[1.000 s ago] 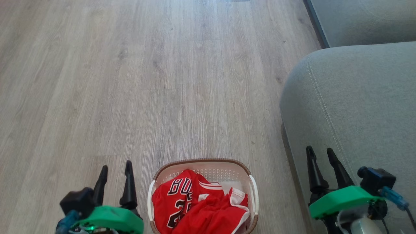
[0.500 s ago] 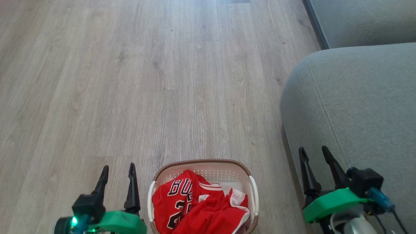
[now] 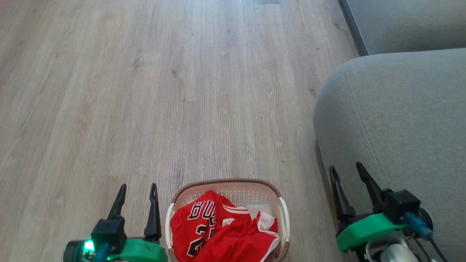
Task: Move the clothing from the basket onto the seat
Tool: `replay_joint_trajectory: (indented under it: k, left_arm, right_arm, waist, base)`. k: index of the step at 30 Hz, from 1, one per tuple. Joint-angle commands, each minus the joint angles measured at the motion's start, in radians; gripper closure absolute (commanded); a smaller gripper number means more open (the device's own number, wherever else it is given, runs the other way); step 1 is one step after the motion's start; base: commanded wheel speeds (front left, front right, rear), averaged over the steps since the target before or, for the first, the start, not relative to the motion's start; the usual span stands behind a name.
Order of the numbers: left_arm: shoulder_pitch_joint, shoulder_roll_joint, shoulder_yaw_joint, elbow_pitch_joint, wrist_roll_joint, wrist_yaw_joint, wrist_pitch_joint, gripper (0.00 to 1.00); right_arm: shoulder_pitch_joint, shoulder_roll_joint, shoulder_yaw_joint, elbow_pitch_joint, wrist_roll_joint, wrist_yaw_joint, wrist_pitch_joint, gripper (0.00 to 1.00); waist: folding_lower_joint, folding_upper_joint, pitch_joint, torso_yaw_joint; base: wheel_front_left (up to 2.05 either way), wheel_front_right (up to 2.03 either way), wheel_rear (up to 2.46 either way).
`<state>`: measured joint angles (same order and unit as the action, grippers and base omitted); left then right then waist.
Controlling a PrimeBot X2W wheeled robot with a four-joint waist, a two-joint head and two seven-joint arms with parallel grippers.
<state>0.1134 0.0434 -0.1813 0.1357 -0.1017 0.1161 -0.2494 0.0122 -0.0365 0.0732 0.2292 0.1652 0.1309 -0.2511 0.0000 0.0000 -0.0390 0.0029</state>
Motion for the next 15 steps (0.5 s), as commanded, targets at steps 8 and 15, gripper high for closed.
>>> replay_joint_trajectory:
  k: [8, 15]
  left_arm:
    - [-0.019, 0.007, 0.038, -0.019, -0.014, 0.007, -0.012, 0.0]
    - [-0.019, 0.007, 0.039, -0.018, -0.013, 0.004, -0.012, 0.0]
  right_arm:
    - [-0.023, -0.014, 0.026, -0.03, -0.005, 0.0, -0.011, 0.0]
    - [-0.023, -0.014, 0.024, -0.031, -0.005, 0.0, -0.011, 0.0]
  waist:
    - [0.0, 0.0, 0.001, 0.0]
    - [0.0, 0.0, 0.002, 0.0]
  base:
    - [0.0, 0.0, 0.0]
    - [0.0, 0.0, 0.0]
